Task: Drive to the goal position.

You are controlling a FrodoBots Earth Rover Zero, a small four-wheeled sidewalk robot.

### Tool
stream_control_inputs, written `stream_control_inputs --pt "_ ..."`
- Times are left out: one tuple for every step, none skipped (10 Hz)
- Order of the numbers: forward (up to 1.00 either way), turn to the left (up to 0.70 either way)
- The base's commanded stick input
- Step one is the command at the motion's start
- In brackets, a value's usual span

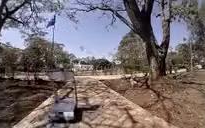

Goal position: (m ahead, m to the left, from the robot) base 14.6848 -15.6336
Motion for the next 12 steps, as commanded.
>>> stream_control_inputs --pt "0.00 0.00" --pt "0.00 0.00" --pt "0.00 1.00" --pt "0.00 1.00" --pt "0.00 1.00" --pt "0.04 0.98" --pt "0.54 0.68" --pt "1.00 0.40" --pt "1.00 0.40" --pt "1.00 0.00" --pt "1.00 0.00" --pt "1.00 0.00"
